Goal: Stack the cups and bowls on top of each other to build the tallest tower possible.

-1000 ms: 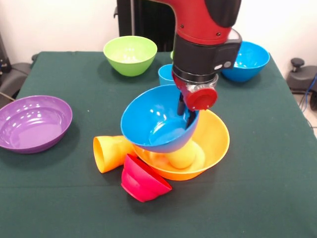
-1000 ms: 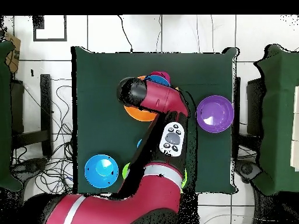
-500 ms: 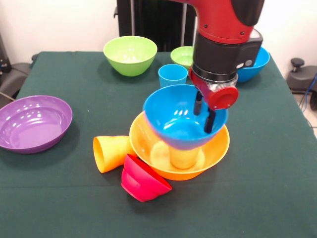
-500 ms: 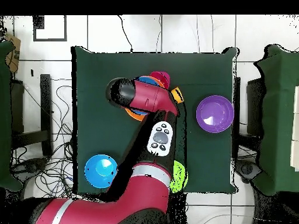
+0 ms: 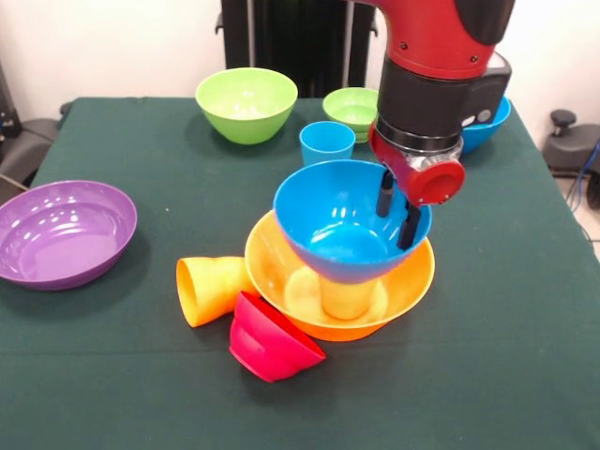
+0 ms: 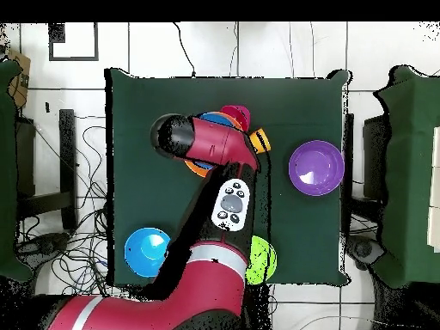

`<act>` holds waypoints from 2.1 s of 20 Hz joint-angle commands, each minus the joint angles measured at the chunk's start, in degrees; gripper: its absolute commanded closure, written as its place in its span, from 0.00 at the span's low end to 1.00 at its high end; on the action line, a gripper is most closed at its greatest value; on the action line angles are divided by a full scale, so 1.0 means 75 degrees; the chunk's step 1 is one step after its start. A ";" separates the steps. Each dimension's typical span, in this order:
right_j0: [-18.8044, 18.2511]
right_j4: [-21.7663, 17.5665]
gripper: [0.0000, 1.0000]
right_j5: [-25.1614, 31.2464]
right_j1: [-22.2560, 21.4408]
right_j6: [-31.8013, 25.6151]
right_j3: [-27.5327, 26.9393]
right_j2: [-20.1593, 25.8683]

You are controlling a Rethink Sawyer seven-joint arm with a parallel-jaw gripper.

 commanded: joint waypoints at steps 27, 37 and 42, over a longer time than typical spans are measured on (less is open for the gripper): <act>0.0072 -0.0655 0.00 0.2410 -0.3029 -0.0350 0.2019 -0.0498; -0.0016 -0.0712 0.00 0.1495 -0.3659 -0.0771 0.3490 -0.0342; -0.0003 -0.0825 0.00 0.1278 -0.3963 -0.0850 0.4022 -0.0367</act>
